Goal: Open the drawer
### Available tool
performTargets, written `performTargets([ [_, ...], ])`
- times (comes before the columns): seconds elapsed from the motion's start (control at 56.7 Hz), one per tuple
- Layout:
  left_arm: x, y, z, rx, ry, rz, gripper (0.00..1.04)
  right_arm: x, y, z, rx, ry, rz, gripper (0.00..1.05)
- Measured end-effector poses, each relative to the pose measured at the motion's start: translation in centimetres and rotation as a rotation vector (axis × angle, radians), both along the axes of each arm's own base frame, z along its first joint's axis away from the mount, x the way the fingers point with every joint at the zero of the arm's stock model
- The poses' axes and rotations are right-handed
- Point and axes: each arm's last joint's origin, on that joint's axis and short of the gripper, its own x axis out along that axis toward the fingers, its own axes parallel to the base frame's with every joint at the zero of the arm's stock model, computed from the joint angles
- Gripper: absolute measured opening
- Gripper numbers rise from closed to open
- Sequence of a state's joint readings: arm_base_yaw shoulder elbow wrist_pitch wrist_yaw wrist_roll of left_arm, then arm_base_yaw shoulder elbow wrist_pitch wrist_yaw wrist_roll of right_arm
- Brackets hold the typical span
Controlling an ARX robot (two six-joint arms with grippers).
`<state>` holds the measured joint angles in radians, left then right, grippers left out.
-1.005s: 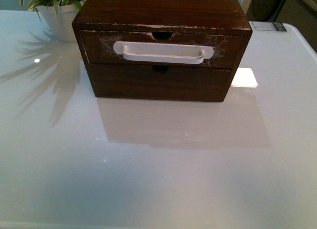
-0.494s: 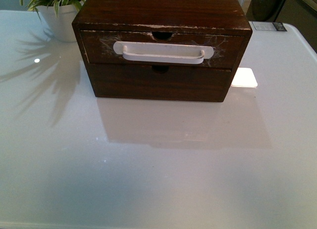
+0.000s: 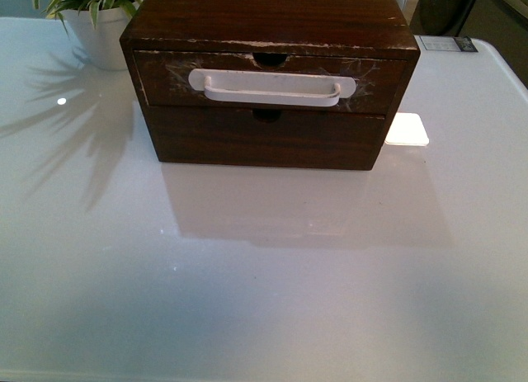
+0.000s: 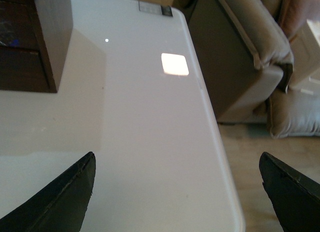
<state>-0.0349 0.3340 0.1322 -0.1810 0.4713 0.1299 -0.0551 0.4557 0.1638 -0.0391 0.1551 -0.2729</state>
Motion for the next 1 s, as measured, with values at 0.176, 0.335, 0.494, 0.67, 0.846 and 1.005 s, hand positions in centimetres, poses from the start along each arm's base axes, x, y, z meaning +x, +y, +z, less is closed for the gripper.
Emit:
performTargets([
  [0.176, 3.1, -1.1, -0.5, 0.109, -0.062, -0.118, 0.96, 4.3, -1.0, 1.0, -0.174, -0.011, 0.147, 0.96],
  [0.335, 7.0, -2.7, -0.7, 0.201, -0.137, -0.242, 0.96, 9.4, -0.9, 0.6, -0.285, 0.041, 0.291, 0.96],
  [0.494, 10.6, -4.2, -1.7, 0.271, -0.138, -0.304, 0.96, 13.7, 1.3, -0.5, -0.35, 0.098, 0.443, 0.96],
  [0.67, 14.7, -6.3, -3.4, 0.365, -0.175, -0.351, 0.96, 17.9, 6.3, -2.9, -0.485, 0.177, 0.69, 0.96],
  [0.846, 16.5, -7.6, -4.8, 0.478, -0.229, -0.448, 0.96, 20.2, 9.1, -4.0, -0.555, 0.2, 0.804, 0.96],
  [1.005, 18.3, -8.4, -5.6, 0.563, -0.266, -0.519, 0.96, 22.0, 10.6, -4.5, -0.615, 0.203, 0.862, 0.96],
])
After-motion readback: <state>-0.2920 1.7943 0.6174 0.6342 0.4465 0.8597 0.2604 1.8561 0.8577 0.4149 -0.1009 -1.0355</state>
